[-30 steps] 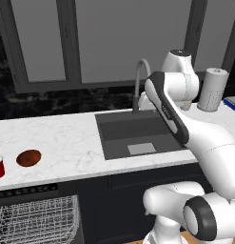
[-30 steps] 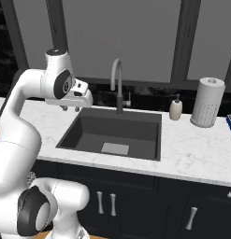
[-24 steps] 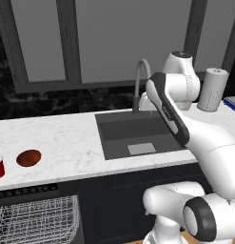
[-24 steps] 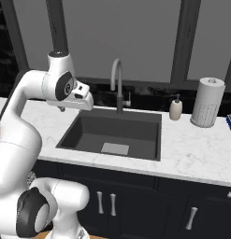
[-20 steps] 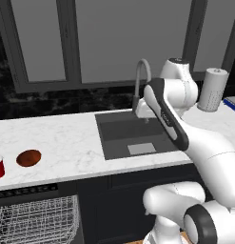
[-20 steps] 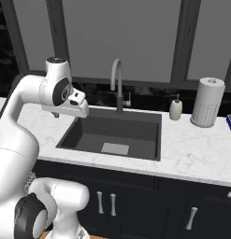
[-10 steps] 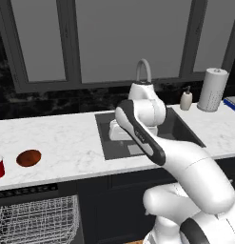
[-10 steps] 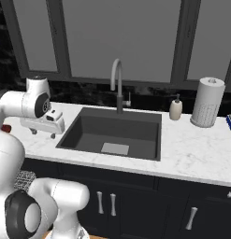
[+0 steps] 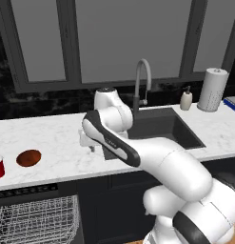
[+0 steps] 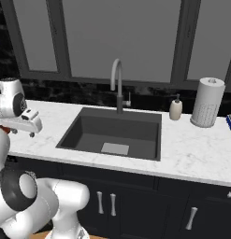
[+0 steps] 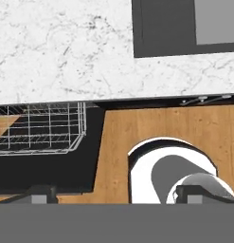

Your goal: Pick up the cup and bowl from the counter, place them in the dishwasher, and close the dishwasher door.

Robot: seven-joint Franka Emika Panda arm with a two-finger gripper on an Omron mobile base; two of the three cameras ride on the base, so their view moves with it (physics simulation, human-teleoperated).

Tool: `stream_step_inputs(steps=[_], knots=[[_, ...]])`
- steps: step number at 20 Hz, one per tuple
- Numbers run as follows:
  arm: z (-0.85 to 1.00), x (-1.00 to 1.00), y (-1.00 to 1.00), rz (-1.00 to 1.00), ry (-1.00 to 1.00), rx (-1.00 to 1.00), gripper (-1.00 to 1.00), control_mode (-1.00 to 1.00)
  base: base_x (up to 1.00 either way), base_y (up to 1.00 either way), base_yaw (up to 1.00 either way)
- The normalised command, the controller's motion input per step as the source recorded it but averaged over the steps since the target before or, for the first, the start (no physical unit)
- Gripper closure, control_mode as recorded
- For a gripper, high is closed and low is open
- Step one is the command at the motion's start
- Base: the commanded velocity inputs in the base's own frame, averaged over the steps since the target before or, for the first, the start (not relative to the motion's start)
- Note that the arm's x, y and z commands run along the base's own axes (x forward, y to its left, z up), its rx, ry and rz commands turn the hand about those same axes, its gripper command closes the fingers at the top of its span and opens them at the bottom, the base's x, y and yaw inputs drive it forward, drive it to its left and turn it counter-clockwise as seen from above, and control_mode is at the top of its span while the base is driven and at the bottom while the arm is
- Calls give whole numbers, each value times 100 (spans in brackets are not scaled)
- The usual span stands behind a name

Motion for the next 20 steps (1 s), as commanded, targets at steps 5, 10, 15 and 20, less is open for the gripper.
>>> stream_step_inputs(steps=[5,10,15,20], knots=[[0,30,82,-9,-8,-1,-100,-100,0,0,0],[0,41,81,-10,-12,0,-100,-100,0,0,0],[0,15,96,-4,-25,0,-100,-100,0,0,0],[-1,25,42,-9,-17,6,-100,-100,0,0,0]])
